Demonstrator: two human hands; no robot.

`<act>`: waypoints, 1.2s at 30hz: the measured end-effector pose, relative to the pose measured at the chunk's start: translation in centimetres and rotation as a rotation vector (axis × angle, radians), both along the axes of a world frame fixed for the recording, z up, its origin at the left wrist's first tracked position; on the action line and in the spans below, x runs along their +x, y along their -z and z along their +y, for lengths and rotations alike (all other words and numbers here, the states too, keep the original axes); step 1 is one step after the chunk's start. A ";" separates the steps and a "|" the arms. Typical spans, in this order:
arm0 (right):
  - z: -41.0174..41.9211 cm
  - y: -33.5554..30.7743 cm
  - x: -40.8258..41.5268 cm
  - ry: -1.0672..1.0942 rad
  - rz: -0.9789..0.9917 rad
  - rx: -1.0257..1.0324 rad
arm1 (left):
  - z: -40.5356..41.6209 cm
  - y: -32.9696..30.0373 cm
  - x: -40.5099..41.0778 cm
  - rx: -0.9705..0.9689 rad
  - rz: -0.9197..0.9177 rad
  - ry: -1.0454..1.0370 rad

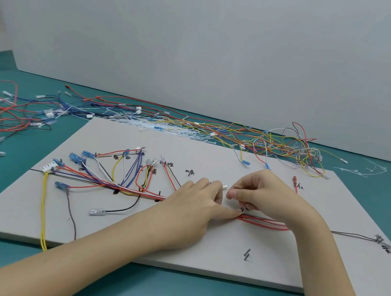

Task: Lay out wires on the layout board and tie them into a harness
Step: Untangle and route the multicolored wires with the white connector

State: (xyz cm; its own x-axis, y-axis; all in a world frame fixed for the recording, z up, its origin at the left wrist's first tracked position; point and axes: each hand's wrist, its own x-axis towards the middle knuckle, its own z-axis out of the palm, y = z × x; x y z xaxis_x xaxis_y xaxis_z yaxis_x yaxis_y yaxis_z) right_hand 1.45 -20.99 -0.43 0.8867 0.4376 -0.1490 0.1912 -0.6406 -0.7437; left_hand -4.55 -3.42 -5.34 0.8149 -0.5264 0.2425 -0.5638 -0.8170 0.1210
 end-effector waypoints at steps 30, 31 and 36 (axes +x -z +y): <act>-1.4 0.8 1.6 0.201 -0.036 -0.067 | 0.1 0.1 -0.1 -0.028 0.010 -0.001; -1.6 0.8 1.6 0.207 -0.019 -0.081 | 0.1 0.1 -0.1 -0.033 0.012 -0.002; -2.6 0.2 0.8 0.168 0.080 -0.129 | 0.0 0.0 -0.1 -0.036 0.020 -0.007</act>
